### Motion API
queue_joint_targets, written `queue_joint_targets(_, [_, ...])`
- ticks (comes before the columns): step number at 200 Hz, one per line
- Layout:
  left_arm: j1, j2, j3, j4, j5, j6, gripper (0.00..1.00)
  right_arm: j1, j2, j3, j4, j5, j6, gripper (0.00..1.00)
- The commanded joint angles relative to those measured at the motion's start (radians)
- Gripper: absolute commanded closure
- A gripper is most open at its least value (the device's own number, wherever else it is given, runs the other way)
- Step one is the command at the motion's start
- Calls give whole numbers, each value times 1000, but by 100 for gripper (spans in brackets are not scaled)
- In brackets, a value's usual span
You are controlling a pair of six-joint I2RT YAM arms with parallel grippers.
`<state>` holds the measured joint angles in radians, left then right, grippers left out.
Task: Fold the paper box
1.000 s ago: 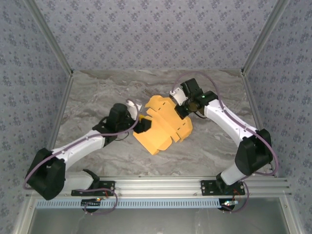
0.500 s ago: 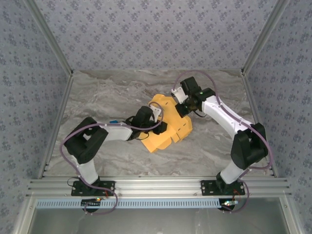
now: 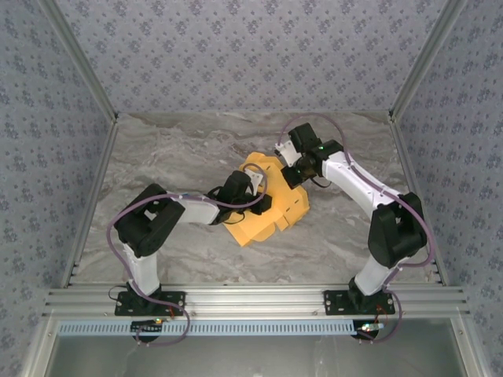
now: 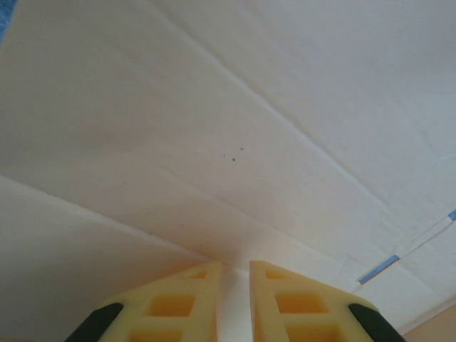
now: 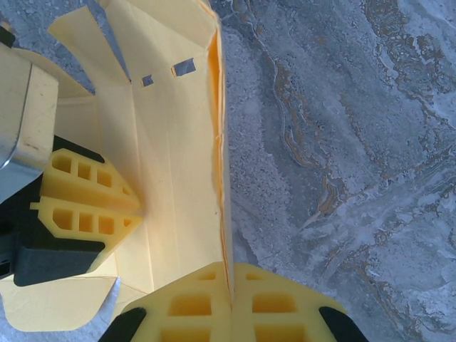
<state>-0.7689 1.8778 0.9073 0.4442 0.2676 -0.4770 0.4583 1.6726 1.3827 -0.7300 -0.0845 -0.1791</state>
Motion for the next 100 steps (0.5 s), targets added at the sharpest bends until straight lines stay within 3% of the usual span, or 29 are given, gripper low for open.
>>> queue_joint_targets(1, [-5, -9, -2, -3, -26, -5, 83, -6, 19, 33, -20, 9, 11, 100])
queue_joint_targets(100, [-3, 29, -31, -10, -84, -9, 83, 2, 33, 33, -11, 32, 6, 100])
